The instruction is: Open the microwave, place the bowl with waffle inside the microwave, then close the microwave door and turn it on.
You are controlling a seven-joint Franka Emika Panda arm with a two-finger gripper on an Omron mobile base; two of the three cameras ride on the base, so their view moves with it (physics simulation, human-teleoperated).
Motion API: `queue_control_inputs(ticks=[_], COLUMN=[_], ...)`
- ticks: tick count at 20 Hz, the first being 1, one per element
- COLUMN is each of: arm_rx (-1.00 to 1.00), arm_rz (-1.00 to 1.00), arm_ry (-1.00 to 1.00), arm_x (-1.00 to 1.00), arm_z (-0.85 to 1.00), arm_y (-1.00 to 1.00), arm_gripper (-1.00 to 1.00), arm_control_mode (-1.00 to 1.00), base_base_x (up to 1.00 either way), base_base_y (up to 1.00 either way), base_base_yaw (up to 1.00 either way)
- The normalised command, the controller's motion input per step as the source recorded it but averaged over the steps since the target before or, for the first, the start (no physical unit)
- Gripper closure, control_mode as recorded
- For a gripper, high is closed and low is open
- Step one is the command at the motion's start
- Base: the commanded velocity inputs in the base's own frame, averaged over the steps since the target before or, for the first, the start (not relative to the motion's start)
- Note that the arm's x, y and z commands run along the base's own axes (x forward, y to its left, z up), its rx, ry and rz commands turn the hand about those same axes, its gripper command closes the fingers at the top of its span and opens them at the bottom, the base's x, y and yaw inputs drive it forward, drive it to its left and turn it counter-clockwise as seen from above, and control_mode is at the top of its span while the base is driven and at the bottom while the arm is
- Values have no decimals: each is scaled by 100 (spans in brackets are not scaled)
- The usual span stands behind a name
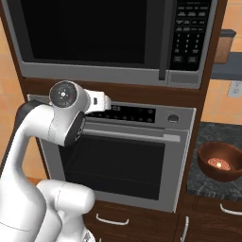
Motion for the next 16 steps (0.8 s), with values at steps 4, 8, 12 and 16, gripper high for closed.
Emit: queue_control_inputs(ticks=[4, 8, 12, 16], arm_rx=[0, 0, 0, 0], arm_rz=[0, -7, -19, -19], arm_ry=[-5, 10, 15, 6], arm_x=[0, 6, 13, 9], arm_z=[73, 71, 45, 17], arm_y=[-22, -32, -62, -73], arm_gripper=[-100, -100, -100, -100], arm_control_mode=[-100, -100, -100, -100], base_base_x=[0, 0, 0, 0], base_base_y=[0, 0, 0, 0], base_base_yaw=[0, 0, 0, 0])
